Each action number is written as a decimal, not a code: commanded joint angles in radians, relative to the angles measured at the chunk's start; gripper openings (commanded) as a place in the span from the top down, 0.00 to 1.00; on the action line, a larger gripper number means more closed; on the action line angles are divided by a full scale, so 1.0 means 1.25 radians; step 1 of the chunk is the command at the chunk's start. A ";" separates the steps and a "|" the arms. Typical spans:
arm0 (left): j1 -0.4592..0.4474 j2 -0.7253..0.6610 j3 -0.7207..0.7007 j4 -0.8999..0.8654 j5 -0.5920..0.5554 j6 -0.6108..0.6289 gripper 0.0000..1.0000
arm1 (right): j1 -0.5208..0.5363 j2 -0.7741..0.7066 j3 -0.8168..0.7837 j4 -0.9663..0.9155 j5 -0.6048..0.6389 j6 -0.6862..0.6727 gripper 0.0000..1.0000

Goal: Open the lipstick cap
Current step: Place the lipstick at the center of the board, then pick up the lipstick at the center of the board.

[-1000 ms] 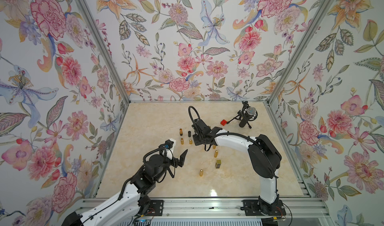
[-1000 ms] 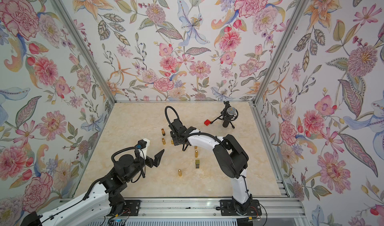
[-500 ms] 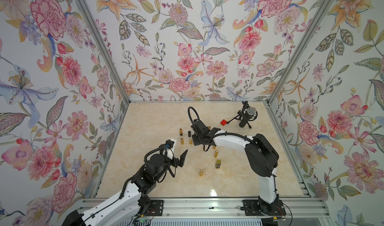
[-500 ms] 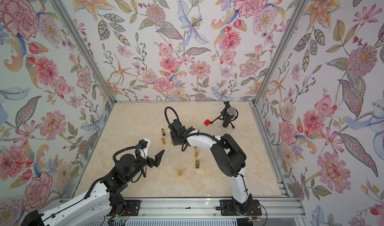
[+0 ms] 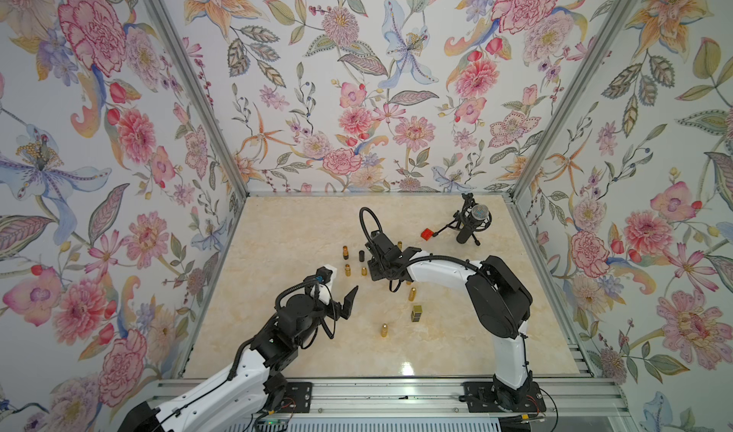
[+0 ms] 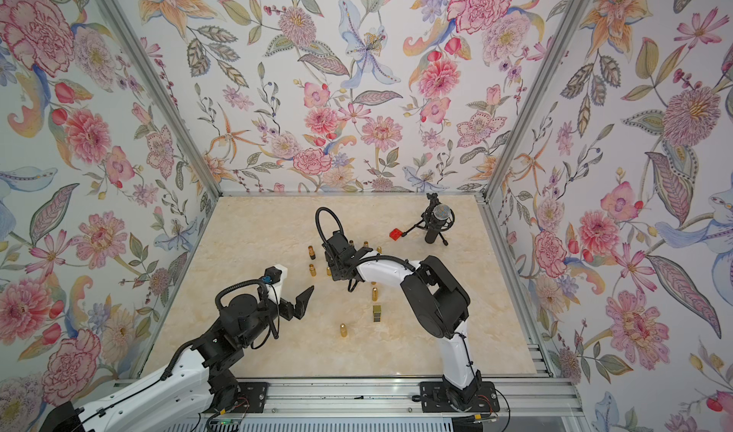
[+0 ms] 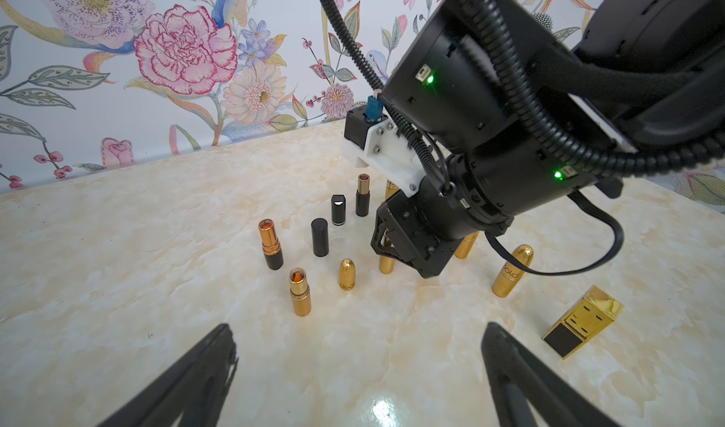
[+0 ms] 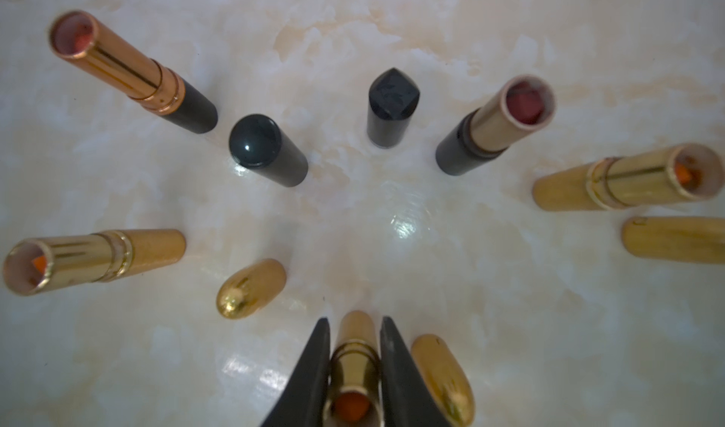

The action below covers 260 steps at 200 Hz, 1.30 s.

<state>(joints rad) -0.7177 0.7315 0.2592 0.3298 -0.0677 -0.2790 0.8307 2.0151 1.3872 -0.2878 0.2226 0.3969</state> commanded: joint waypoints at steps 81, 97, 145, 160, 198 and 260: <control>0.015 0.002 0.007 0.001 -0.001 -0.015 0.01 | 0.007 -0.049 -0.006 0.017 0.024 0.006 0.61; 0.015 0.003 0.013 -0.003 0.000 -0.012 0.01 | 0.001 -0.076 -0.012 0.015 0.021 0.009 0.58; 0.016 0.025 0.044 -0.009 0.014 0.013 0.01 | -0.017 -0.206 -0.039 -0.051 0.032 0.007 0.52; 0.016 0.046 0.058 -0.003 0.022 0.021 0.01 | -0.036 -0.244 -0.042 -0.107 0.029 0.019 0.52; 0.015 0.126 0.092 0.032 0.053 0.039 0.01 | -0.089 -0.339 -0.106 -0.197 0.004 0.047 0.50; 0.003 0.242 0.135 0.095 0.128 0.043 0.01 | -0.127 -0.349 -0.190 -0.225 -0.075 0.096 0.50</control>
<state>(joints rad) -0.7116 1.0058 0.3862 0.3901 0.0326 -0.2398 0.6788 1.5681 1.1740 -0.5289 0.1795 0.4732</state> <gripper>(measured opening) 0.989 0.502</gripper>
